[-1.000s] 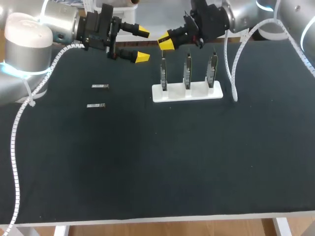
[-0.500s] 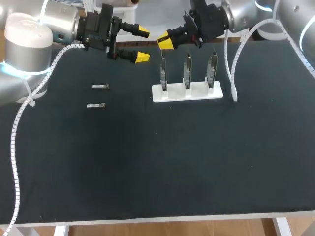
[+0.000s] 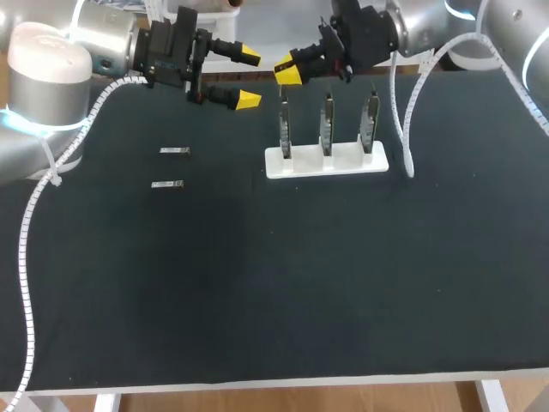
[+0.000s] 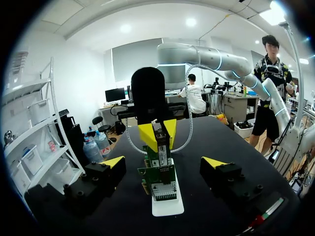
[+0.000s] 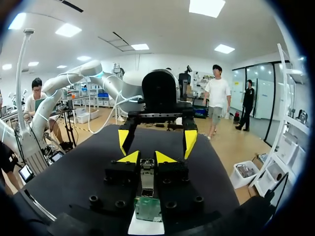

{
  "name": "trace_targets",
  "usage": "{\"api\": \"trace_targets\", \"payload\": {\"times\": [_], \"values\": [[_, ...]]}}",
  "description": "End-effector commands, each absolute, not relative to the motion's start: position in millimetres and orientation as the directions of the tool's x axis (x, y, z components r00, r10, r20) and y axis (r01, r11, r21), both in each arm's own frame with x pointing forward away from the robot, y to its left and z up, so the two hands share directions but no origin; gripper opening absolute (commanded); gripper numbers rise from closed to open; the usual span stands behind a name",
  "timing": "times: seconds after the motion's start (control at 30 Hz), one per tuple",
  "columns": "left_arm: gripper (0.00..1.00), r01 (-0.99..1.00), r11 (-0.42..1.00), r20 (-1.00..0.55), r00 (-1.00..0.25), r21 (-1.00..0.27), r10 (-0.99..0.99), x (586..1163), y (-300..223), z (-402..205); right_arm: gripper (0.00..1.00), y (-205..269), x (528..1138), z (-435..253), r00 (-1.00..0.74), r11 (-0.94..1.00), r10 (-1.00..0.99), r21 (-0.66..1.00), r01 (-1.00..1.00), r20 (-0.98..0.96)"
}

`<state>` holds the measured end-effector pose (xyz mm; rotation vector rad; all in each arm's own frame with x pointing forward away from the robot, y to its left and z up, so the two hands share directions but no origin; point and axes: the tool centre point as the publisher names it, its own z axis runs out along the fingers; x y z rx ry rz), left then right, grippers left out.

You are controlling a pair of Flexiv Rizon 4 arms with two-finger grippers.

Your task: Pick up the optical module with the left hand, and insert it into the network port with the right hand.

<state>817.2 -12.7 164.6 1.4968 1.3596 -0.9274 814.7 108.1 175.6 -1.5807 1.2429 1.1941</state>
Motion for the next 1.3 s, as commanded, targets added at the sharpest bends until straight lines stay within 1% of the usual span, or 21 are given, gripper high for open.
{"api": "trace_targets", "payload": {"times": [0.03, 0.27, 1.3], "values": [[1.0, 0.992, -0.004, -0.936, 0.123, 0.128, 0.33, 815.8, -12.7, 164.1, 0.0, 107.7, 821.1, 178.5, 0.084, -0.298, -0.248, -0.007, -0.955, -0.965], [1.0, 0.992, -0.004, -0.936, 0.123, 0.128, 0.33, 815.8, -12.7, 164.1, 0.0, 106.2, 820.2, 173.5, 0.084, -0.293, -0.285, 0.003, -0.956, -0.955], [1.0, 0.992, -0.004, -0.936, 0.123, 0.128, 0.33, 815.8, -12.7, 164.1, 0.0, 106.9, 820.7, 170.7, 0.078, -0.301, -0.282, 0.011, -0.954, -0.956]]}}
